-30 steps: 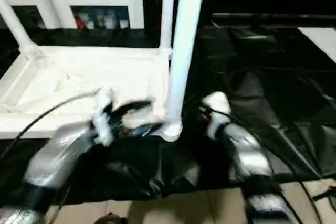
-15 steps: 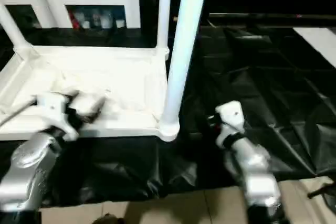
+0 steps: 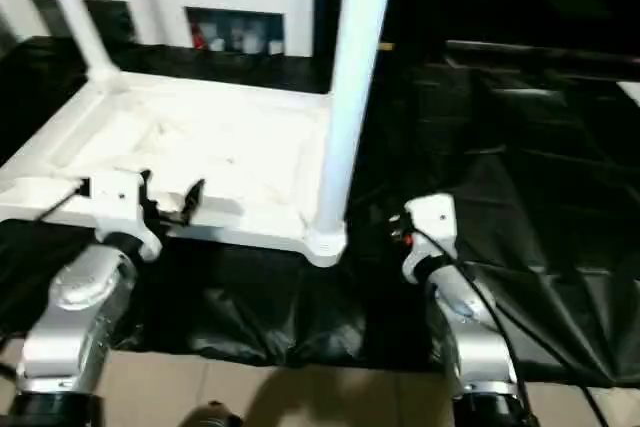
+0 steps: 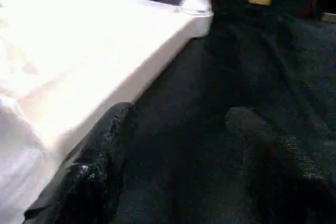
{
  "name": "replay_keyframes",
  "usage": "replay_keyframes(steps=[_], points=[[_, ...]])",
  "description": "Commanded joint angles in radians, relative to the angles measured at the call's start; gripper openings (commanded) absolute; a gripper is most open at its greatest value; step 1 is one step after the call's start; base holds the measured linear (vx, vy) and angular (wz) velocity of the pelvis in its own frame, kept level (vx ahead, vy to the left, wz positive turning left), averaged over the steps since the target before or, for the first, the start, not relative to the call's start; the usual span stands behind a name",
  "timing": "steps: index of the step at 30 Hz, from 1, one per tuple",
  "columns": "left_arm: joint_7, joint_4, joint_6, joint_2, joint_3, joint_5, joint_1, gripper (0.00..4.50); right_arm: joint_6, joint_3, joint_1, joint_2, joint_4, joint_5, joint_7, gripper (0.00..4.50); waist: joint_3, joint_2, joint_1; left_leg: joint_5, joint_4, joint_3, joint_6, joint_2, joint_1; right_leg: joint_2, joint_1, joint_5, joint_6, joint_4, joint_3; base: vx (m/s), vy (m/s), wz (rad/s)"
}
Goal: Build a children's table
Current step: Rotate table base
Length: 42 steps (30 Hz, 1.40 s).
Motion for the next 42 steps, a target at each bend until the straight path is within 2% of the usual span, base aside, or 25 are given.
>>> replay_keyframes(steps=[1,2,3,4,5,7,8,9,10,11,12,13,15,17,19,22,24,26,42], points=[[-0.025,-0.006,0.009,0.010,-0.020,-0.002,0.000,4.47,0.017,-0.004,0.013,-0.011,-0.013,-0.002,-0.016,3.17,-0.065,0.027,-0.018,0.108,-0.074,-0.044,0.149,0.133,0.052,-0.104,0.023,0.222,-0.158,-0.058,0.044,-0.027,0.086,0.04],[-0.052,0.001,0.010,0.018,-0.036,-0.004,0.001,4.47,0.021,-0.002,0.013,-0.016,-0.012,-0.005,-0.021,3.17,-0.058,0.021,-0.019,0.023,-0.078,-0.021,0.128,0.109,0.042,-0.117,0.032,0.193,-0.194,-0.076,0.052,-0.051,0.117,0.04],[-0.052,0.001,0.010,0.018,-0.036,-0.004,0.001,4.47,0.021,-0.002,0.013,-0.016,-0.012,-0.005,-0.021,3.17,-0.051,0.015,-0.016,-0.074,-0.087,-0.001,0.086,0.089,0.031,-0.124,0.044,0.141,-0.206,-0.093,0.058,-0.038,0.071,0.02],[-0.092,0.019,-0.007,0.026,-0.059,-0.006,-0.005,4.47,0.031,-0.004,0.009,-0.021,-0.016,-0.003,-0.022,3.17,-0.048,0.012,-0.016,-0.115,-0.091,0.006,0.064,0.085,0.028,-0.127,0.048,0.105,-0.202,-0.100,0.061,-0.046,0.051,0.00],[-0.172,0.036,-0.025,0.028,-0.083,-0.045,-0.011,4.47,0.048,-0.009,0.002,-0.027,-0.021,0.003,-0.014,3.17,-0.036,0.005,-0.015,-0.205,-0.101,0.017,0.024,0.081,0.034,-0.127,0.044,-0.027,-0.181,-0.117,0.064,0.000,0.000,0.00],[-0.257,0.040,-0.027,0.034,-0.100,-0.096,-0.015,4.47,0.063,-0.013,0.001,-0.033,-0.025,0.009,-0.006,3.17,-0.034,0.002,-0.015,-0.290,-0.110,0.026,-0.019,0.080,0.044,-0.131,0.039,-0.190,-0.141,-0.131,0.068,0.000,0.000,0.00],[-0.293,0.049,-0.030,0.040,-0.109,-0.109,-0.023,4.47,0.065,-0.014,-0.001,-0.039,-0.023,0.011,0.000,3.17,-0.038,0.002,-0.015,-0.279,-0.113,0.027,-0.029,0.085,0.045,-0.132,0.037,-0.187,-0.128,-0.131,0.068,0.000,0.000,0.00],[-0.373,0.071,-0.037,0.055,-0.128,-0.136,-0.041,4.47,0.070,-0.015,-0.006,-0.051,-0.020,0.014,0.014,3.17,-0.042,0.002,-0.016,-0.243,-0.116,0.029,-0.030,0.085,0.039,-0.131,0.041,-0.138,-0.121,-0.128,0.067,0.000,0.000,0.00],[-0.373,0.071,-0.037,0.055,-0.128,-0.136,-0.041,4.47,0.070,-0.015,-0.006,-0.051,-0.020,0.014,0.014,3.17,-0.044,0.004,-0.017,-0.228,-0.115,0.030,-0.029,0.084,0.038,-0.129,0.040,-0.115,-0.119,-0.125,0.065,0.000,0.000,0.00],[-0.497,0.148,-0.086,0.096,-0.185,-0.115,-0.098,4.47,0.096,-0.004,-0.015,-0.090,-0.011,0.014,0.057,3.17,-0.046,0.002,-0.016,-0.197,-0.113,0.034,-0.022,0.081,0.039,-0.125,0.039,-0.068,-0.109,-0.127,0.064,0.000,0.000,0.00],[-0.536,0.181,-0.096,0.105,-0.200,-0.108,-0.123,4.47,0.104,0.004,-0.018,-0.107,-0.006,0.014,0.079,3.17,-0.050,0.000,-0.015,-0.165,-0.108,0.039,-0.019,0.079,0.043,-0.122,0.036,-0.004,-0.106,-0.119,0.066,0.000,0.000,0.00],[-0.564,0.217,-0.113,0.116,-0.218,-0.089,-0.152,4.47,0.113,0.012,-0.019,-0.123,-0.004,0.013,0.102,3.17,-0.050,0.000,-0.015,-0.151,-0.107,0.040,-0.016,0.077,0.040,-0.123,0.040,0.018,-0.106,-0.118,0.065,0.000,0.000,0.00],[-0.564,0.217,-0.113,0.116,-0.218,-0.089,-0.152,4.47,0.113,0.012,-0.019,-0.123,-0.004,0.013,0.102,3.17,-0.051,-0.006,-0.015,-0.121,-0.103,0.047,-0.001,0.078,0.034,-0.134,0.046,0.079,-0.126,-0.112,0.065,0.000,0.000,0.00],[-0.564,0.217,-0.113,0.116,-0.218,-0.089,-0.152,4.47,0.113,0.012,-0.019,-0.123,-0.004,0.013,0.102,3.17,-0.055,-0.009,-0.021,-0.090,-0.099,0.049,0.019,0.078,0.031,-0.136,0.050,0.112,-0.142,-0.107,0.063,0.000,0.000,0.00],[-0.564,0.217,-0.113,0.116,-0.218,-0.089,-0.152,4.47,0.113,0.012,-0.019,-0.123,-0.004,0.013,0.102,3.17,-0.058,-0.010,-0.027,-0.055,-0.094,0.052,0.043,0.076,0.029,-0.132,0.049,0.160,-0.156,-0.103,0.062,0.000,0.000,0.00],[-0.564,0.217,-0.113,0.116,-0.218,-0.089,-0.152,4.47,0.113,0.012,-0.019,-0.123,-0.004,0.013,0.102,3.17,-0.055,-0.010,-0.031,-0.060,-0.093,0.054,0.064,0.076,0.029,-0.132,0.048,0.134,-0.168,-0.106,0.061,0.000,0.000,0.00],[-0.564,0.217,-0.113,0.116,-0.218,-0.089,-0.152,4.47,0.113,0.012,-0.019,-0.123,-0.004,0.013,0.102,3.17,-0.052,-0.009,-0.031,-0.087,-0.096,0.055,0.058,0.080,0.032,-0.131,0.045,0.073,-0.173,-0.112,0.061,0.000,0.000,0.00],[-0.564,0.217,-0.113,0.116,-0.218,-0.089,-0.152,4.47,0.113,0.012,-0.019,-0.123,-0.004,0.013,0.102,3.17,-0.051,-0.008,-0.031,-0.098,-0.097,0.055,0.050,0.081,0.034,-0.130,0.043,0.053,-0.175,-0.113,0.062,0.000,0.000,0.00],[-0.564,0.217,-0.113,0.116,-0.218,-0.089,-0.152,4.47,0.113,0.012,-0.019,-0.123,-0.004,0.013,0.102,3.17,-0.051,-0.010,-0.031,-0.089,-0.096,0.056,0.053,0.080,0.032,-0.130,0.043,0.049,-0.172,-0.112,0.062,0.000,0.000,0.00]])
